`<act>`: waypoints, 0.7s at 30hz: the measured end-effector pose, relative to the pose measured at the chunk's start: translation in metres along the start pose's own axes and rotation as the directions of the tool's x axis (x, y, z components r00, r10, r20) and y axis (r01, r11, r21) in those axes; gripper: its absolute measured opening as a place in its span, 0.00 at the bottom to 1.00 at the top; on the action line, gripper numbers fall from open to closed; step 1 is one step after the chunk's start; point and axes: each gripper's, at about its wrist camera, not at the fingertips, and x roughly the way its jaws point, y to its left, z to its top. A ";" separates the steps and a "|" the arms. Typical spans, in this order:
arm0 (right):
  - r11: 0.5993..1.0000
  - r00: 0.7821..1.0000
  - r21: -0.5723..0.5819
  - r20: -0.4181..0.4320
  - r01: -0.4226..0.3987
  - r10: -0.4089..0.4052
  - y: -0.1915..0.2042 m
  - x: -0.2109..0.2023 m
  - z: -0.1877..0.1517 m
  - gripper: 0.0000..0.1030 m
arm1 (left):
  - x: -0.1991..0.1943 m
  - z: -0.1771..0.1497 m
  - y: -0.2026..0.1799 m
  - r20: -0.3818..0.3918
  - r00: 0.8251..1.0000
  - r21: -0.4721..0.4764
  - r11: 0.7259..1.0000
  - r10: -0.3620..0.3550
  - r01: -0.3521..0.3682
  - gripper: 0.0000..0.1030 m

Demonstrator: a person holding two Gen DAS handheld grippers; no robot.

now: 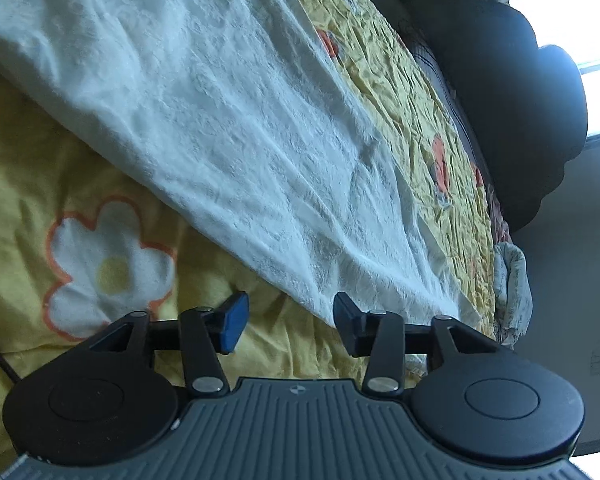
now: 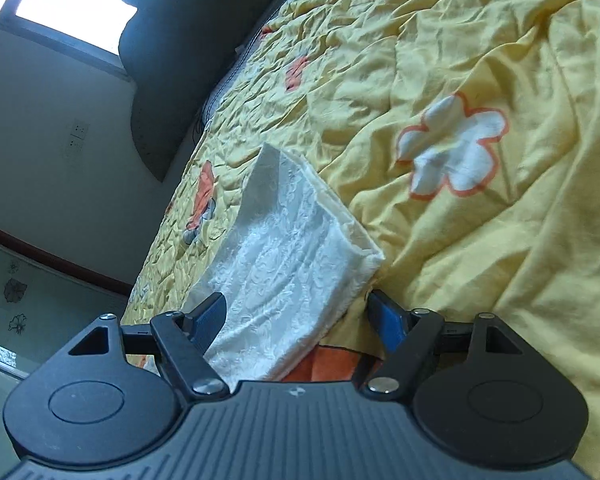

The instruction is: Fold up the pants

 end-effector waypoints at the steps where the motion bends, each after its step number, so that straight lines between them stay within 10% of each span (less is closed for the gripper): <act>1: 1.000 1.000 -0.002 0.011 -0.008 0.008 0.003 0.004 0.001 0.77 | -0.006 0.001 0.005 0.008 1.000 -0.021 1.000 -0.009 0.010 0.59; 7: 0.998 0.997 0.037 0.065 -0.049 0.046 -0.002 0.009 0.000 0.75 | -0.042 0.014 0.052 0.132 0.991 -0.211 0.977 0.021 0.007 0.62; 11: 0.999 0.999 0.043 0.048 0.000 -0.002 -0.009 0.013 -0.005 0.12 | -0.057 0.027 0.069 0.216 0.976 -0.274 0.961 0.038 0.023 0.62; 18: 0.992 0.988 0.039 0.097 -0.120 0.116 0.016 -0.012 0.010 0.10 | -0.066 0.046 0.075 0.387 0.915 -0.256 0.966 0.116 -0.014 0.61; 21: 0.993 0.990 0.026 0.086 -0.115 0.113 0.031 -0.017 0.020 0.10 | -0.067 0.048 0.063 0.398 0.895 -0.216 0.969 0.203 -0.124 0.23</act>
